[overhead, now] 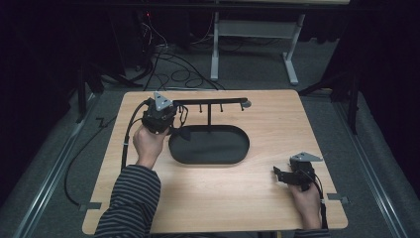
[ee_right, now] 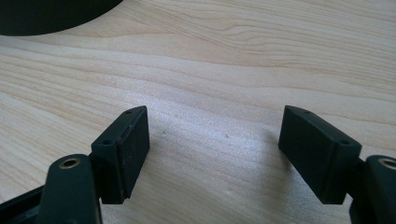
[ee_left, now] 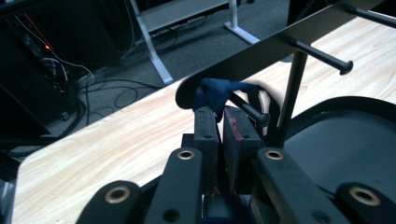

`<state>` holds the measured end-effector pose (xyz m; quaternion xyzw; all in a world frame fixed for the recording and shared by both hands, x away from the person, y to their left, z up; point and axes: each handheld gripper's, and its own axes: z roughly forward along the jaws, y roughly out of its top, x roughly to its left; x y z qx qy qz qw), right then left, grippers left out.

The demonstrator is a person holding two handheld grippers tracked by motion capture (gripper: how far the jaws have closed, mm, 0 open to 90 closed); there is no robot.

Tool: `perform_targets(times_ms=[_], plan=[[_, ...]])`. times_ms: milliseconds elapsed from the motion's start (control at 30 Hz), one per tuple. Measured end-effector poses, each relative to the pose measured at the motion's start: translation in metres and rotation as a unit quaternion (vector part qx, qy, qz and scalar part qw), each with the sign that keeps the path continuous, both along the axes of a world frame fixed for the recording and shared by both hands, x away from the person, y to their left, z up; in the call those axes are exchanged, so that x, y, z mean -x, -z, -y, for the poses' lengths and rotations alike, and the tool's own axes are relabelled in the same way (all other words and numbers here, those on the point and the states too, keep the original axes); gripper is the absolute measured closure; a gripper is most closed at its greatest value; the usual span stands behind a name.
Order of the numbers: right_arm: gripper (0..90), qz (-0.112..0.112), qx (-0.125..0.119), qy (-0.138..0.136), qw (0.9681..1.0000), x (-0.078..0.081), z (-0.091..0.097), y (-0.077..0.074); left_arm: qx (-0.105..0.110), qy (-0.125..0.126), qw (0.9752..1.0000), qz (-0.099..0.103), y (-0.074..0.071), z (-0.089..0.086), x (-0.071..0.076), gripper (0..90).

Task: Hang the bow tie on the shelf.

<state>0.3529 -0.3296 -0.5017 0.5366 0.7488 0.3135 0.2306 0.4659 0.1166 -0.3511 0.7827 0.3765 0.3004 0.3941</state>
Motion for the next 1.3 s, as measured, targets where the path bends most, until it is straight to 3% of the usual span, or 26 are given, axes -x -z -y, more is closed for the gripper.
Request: perform_targets(times_ms=[333,900,1300], plan=[[25.9,0.0,0.001,0.0,1.0,0.0,0.0,0.0,0.007,0.003,0.9999,-0.008,0.003,-0.004,0.001,81.6],[25.9,0.0,0.001,0.0,1.0,0.0,0.0,0.0,0.024,0.01,0.9995,-0.015,0.0,-0.015,0.014,68.6],[25.9,0.0,0.001,0.0,1.0,0.0,0.0,0.0,0.02,0.011,0.9996,-0.016,-0.002,-0.02,0.021,66.3]])
